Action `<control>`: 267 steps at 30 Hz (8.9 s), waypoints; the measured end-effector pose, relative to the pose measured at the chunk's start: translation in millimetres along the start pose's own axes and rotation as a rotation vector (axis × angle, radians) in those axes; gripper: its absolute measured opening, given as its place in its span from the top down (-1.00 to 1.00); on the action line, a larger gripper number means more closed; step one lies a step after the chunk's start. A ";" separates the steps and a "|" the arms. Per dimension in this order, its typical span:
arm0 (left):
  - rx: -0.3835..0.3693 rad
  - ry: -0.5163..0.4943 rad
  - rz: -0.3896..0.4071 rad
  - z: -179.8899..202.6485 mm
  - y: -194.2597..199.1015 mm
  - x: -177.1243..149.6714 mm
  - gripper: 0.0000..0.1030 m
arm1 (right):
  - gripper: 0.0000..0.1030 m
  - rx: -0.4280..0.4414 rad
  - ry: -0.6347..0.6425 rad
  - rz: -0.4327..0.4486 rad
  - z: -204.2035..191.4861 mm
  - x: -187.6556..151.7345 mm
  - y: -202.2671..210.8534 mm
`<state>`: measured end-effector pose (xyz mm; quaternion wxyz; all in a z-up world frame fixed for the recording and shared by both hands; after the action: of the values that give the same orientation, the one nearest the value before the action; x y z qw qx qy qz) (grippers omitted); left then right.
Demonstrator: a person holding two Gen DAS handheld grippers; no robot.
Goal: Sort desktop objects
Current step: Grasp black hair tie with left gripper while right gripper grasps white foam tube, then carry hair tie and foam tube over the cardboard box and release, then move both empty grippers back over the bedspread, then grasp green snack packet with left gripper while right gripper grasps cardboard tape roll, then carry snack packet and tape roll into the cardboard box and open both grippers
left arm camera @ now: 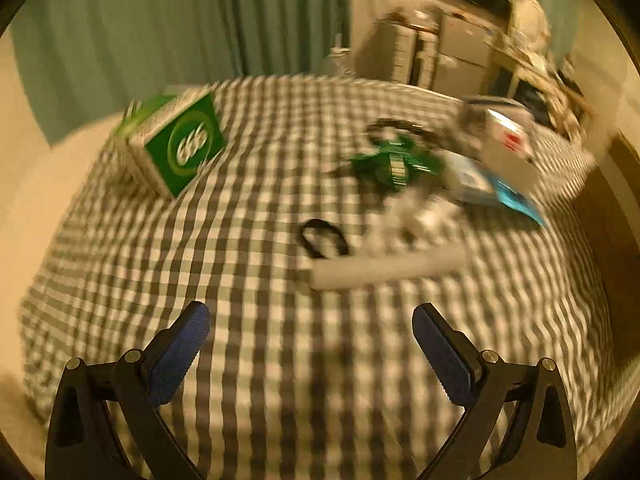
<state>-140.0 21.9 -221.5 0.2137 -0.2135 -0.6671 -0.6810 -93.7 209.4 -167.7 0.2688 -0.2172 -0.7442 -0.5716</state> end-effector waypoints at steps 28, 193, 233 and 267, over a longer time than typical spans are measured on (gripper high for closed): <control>0.027 -0.012 0.061 -32.0 -26.1 14.9 -1.00 | 0.75 0.017 0.295 -0.145 -44.1 -17.3 -109.7; -0.089 -0.032 0.124 11.1 22.9 6.0 -1.00 | -1.00 -0.147 -0.177 0.047 43.9 65.5 -97.8; -0.016 -0.165 0.133 69.3 -48.2 83.3 -1.00 | -0.51 0.003 -0.091 0.028 37.5 35.1 -33.0; -0.353 -0.333 0.212 192.0 209.6 74.9 0.27 | -0.51 -0.074 -0.031 0.155 37.9 77.4 130.3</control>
<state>-79.4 209.5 -3.5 0.1307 -0.4251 -0.5380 -0.7161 -76.2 280.2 -29.5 0.2926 -0.2926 -0.7077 -0.5727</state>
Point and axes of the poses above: each gripper's, at about its wrist camera, not at the fingertips, and y roughly against the way its jaws point, z to its right, x to its top, the point moved 8 cm from there along -y, roughly the way its jaws point
